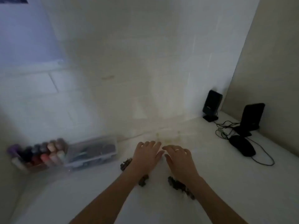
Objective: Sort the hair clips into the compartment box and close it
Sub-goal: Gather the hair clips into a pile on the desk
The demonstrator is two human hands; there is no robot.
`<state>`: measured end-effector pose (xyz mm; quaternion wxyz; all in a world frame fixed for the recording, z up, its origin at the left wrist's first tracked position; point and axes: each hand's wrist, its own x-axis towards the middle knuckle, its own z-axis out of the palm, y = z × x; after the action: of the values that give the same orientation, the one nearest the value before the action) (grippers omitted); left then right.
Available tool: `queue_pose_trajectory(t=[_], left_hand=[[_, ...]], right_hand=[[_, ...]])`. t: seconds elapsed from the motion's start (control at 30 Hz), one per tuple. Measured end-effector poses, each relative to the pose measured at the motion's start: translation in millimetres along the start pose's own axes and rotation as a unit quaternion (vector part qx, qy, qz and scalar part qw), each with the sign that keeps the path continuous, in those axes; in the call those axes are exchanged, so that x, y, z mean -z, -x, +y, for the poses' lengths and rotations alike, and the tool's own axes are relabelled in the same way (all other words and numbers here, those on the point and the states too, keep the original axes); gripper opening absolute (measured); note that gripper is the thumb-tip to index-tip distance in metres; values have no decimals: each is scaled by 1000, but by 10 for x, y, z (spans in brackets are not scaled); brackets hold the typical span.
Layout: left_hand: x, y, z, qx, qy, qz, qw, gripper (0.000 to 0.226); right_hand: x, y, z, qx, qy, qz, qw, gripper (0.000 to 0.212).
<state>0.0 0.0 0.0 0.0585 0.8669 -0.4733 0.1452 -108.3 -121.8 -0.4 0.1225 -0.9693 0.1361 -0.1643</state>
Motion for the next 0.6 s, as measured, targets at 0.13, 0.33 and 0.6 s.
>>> queue_pose_trajectory(t=[0.13,0.33,0.6], left_hand=[[-399,95,-58,-42,-71,106,991,41],[-429,267,22,-1,-80,115,990,54],[-447,1056,-186,179,131,42,974,63]], right_hand=[[-422,60,46,37,65,116,990,32],[-406,173,-17,17,113,82,990,44],[-397,888,-42,-137,63,40,988,50]])
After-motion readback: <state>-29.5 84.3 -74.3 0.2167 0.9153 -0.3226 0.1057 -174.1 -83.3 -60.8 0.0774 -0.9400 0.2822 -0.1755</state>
